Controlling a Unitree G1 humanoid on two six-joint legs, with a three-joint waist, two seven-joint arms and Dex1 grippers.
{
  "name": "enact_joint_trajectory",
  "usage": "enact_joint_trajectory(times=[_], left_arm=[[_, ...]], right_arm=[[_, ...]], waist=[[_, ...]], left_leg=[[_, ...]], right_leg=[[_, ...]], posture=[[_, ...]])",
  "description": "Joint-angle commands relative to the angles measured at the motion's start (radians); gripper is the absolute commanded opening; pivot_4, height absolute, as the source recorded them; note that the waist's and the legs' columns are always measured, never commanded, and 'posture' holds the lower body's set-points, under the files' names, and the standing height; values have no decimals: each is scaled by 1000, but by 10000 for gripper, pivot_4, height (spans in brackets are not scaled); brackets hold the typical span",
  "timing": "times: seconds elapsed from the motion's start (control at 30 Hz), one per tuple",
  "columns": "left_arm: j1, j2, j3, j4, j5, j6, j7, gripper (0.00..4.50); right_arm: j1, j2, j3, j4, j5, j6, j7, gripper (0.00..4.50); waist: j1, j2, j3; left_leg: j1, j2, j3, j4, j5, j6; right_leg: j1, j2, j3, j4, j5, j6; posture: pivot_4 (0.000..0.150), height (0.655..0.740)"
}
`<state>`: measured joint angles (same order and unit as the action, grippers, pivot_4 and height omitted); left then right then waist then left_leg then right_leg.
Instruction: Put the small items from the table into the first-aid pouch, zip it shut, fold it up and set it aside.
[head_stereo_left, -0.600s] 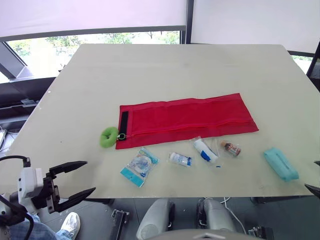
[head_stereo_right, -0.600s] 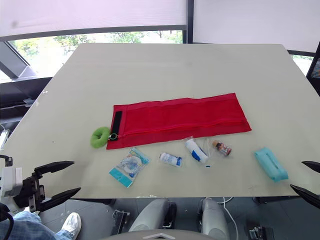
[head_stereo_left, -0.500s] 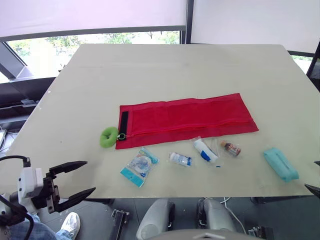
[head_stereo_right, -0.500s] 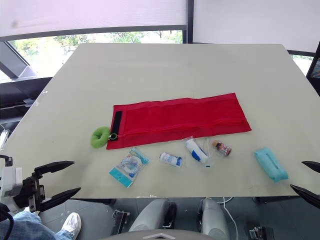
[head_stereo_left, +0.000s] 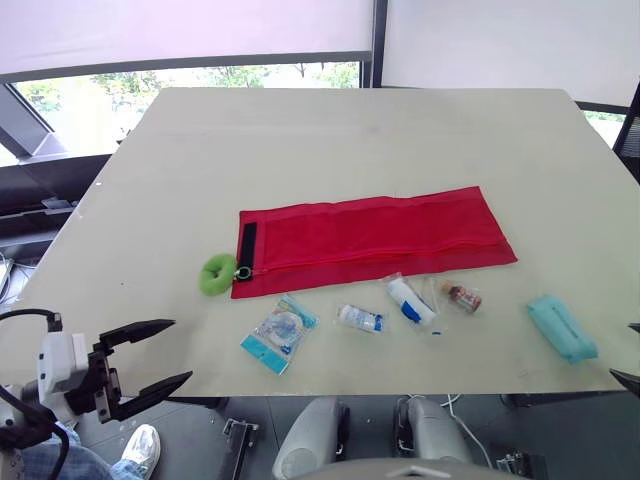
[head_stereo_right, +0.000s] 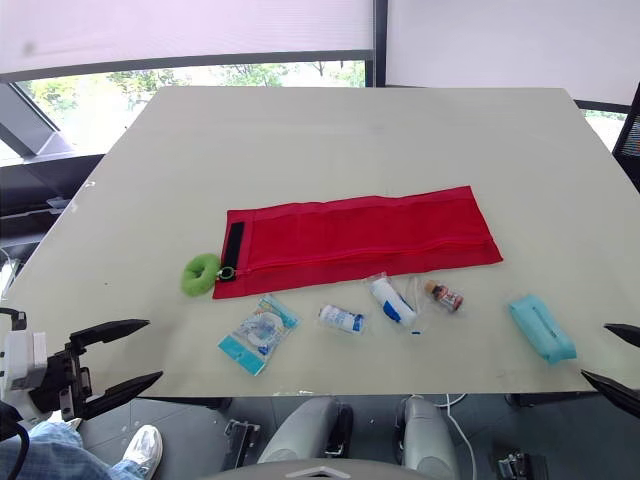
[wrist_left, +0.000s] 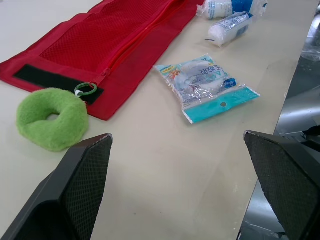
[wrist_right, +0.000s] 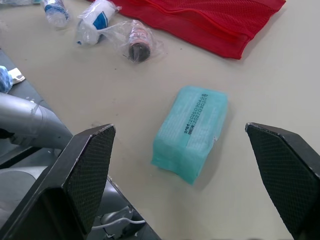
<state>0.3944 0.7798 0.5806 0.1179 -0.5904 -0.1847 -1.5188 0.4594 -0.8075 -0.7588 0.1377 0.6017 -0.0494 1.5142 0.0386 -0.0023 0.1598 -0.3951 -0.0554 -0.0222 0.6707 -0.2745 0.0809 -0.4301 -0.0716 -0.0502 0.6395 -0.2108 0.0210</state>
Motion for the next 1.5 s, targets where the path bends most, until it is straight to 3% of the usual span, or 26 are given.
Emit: enact_joint_trajectory(times=[0.03,0.33,0.77,1.03,1.23,1.5], left_arm=[[1,4,14,10,-8,-17,-10,45000],[-12,1,9,25,-13,-27,-14,45000],[-76,31,-11,-90,-55,88,4,45000],[-267,150,-177,-198,-36,348,102,45000],[-318,175,-332,-328,100,510,298,45000],[-317,226,-475,-406,134,761,376,45000]], right_arm=[[-1,-12,-16,2,12,-11,4,44484],[-23,-5,-14,-44,37,27,-26,44484],[-135,10,108,-467,200,245,-205,44484],[-299,18,321,-683,226,324,-330,44484],[-356,47,419,-749,220,320,-385,44484],[-364,80,502,-798,188,289,-396,44484]], waist=[[0,0,0],[0,0,0],[1,0,0],[1,-2,1],[0,-2,2],[0,-2,2]], left_leg=[[0,0,0,0,0,0],[0,0,0,0,0,0],[0,0,0,0,0,0],[-1,0,-1,1,0,0],[-2,0,-1,1,0,-1],[-1,0,-1,1,0,-1]], right_leg=[[0,0,0,0,0,0],[0,0,0,0,0,0],[0,0,-1,0,2,-3],[0,0,-3,0,3,-3],[0,0,-3,-1,5,0],[0,0,-3,0,5,0]], posture=[[1500,7395],[1500,7395],[1500,7395],[1500,7395],[1500,7395],[1500,7395]])
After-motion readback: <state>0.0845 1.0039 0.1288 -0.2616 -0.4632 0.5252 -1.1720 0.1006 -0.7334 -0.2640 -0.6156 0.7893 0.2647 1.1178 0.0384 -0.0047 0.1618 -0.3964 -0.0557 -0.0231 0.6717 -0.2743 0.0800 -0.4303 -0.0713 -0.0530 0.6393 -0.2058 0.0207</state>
